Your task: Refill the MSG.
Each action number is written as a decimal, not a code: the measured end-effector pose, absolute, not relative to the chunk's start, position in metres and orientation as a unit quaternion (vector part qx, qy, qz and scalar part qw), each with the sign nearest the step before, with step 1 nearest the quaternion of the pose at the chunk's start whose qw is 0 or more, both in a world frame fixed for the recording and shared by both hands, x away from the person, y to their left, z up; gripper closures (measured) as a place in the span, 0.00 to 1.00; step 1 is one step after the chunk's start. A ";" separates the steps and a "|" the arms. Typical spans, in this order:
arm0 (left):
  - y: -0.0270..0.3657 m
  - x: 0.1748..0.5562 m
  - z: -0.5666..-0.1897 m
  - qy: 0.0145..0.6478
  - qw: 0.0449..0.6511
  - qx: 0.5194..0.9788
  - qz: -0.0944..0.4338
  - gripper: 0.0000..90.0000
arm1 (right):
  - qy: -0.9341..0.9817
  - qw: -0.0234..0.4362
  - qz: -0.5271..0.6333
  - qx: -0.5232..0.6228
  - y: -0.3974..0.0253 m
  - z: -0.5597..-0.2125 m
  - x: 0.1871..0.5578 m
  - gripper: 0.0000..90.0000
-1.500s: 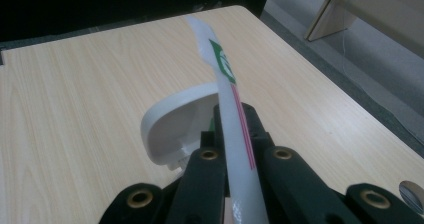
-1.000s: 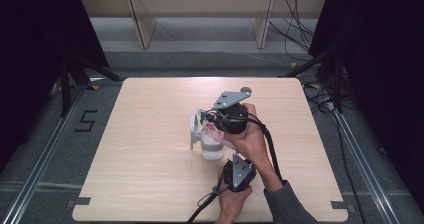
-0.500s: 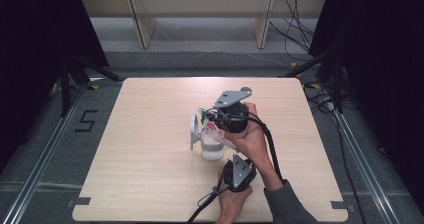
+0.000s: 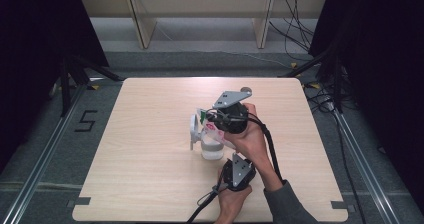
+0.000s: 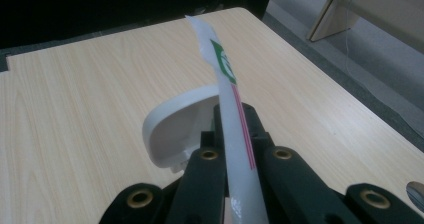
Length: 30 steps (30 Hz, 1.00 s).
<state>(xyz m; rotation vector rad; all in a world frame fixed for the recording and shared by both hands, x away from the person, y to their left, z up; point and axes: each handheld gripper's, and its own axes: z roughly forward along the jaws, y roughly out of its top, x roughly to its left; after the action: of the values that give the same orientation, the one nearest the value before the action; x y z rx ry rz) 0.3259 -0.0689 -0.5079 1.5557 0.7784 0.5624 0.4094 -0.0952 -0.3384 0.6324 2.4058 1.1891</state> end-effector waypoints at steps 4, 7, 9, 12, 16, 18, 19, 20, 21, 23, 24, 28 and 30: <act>-0.068 0.326 -0.508 0.338 0.610 0.674 0.244 0.93 | 0.854 0.195 0.426 0.225 -0.094 -0.339 0.409 1.00; -0.069 0.326 -0.508 0.337 0.610 0.674 0.246 0.93 | 0.855 0.195 0.425 0.225 -0.094 -0.339 0.410 1.00; -0.069 0.326 -0.508 0.337 0.610 0.672 0.248 0.93 | 0.856 0.186 0.423 0.230 -0.095 -0.338 0.408 1.00; -0.069 0.326 -0.507 0.337 0.610 0.673 0.247 0.93 | 0.857 0.192 0.425 0.220 -0.096 -0.337 0.409 1.00; -0.069 0.326 -0.508 0.337 0.610 0.674 0.246 0.93 | 0.854 0.194 0.426 0.227 -0.095 -0.339 0.409 1.00; -0.068 0.326 -0.507 0.337 0.611 0.672 0.249 0.93 | 0.852 0.195 0.429 0.230 -0.094 -0.337 0.407 1.00; -0.068 0.326 -0.506 0.337 0.611 0.672 0.248 0.93 | 0.852 0.195 0.429 0.230 -0.094 -0.337 0.407 1.00; -0.068 0.325 -0.506 0.337 0.611 0.672 0.247 0.93 | 0.854 0.197 0.428 0.221 -0.094 -0.337 0.407 1.00; -0.068 0.325 -0.506 0.336 0.611 0.673 0.247 0.93 | 0.854 0.201 0.428 0.217 -0.094 -0.337 0.408 1.00; -0.069 0.326 -0.507 0.336 0.610 0.674 0.244 0.93 | 0.857 0.199 0.421 0.221 -0.094 -0.338 0.409 1.00; -0.069 0.326 -0.508 0.337 0.611 0.674 0.245 0.93 | 0.856 0.199 0.424 0.220 -0.094 -0.339 0.410 1.00; -0.068 0.326 -0.506 0.335 0.610 0.673 0.249 0.93 | 0.854 0.199 0.426 0.222 -0.094 -0.337 0.408 1.00; -0.068 0.326 -0.507 0.337 0.611 0.673 0.248 0.93 | 0.853 0.197 0.429 0.222 -0.094 -0.337 0.408 1.00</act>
<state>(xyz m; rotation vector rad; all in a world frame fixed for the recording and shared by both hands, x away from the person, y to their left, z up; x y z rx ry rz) 0.3262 -0.0682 -0.5066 1.5524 0.7773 0.5721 0.4079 -0.0945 -0.3370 0.6222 2.3887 1.2019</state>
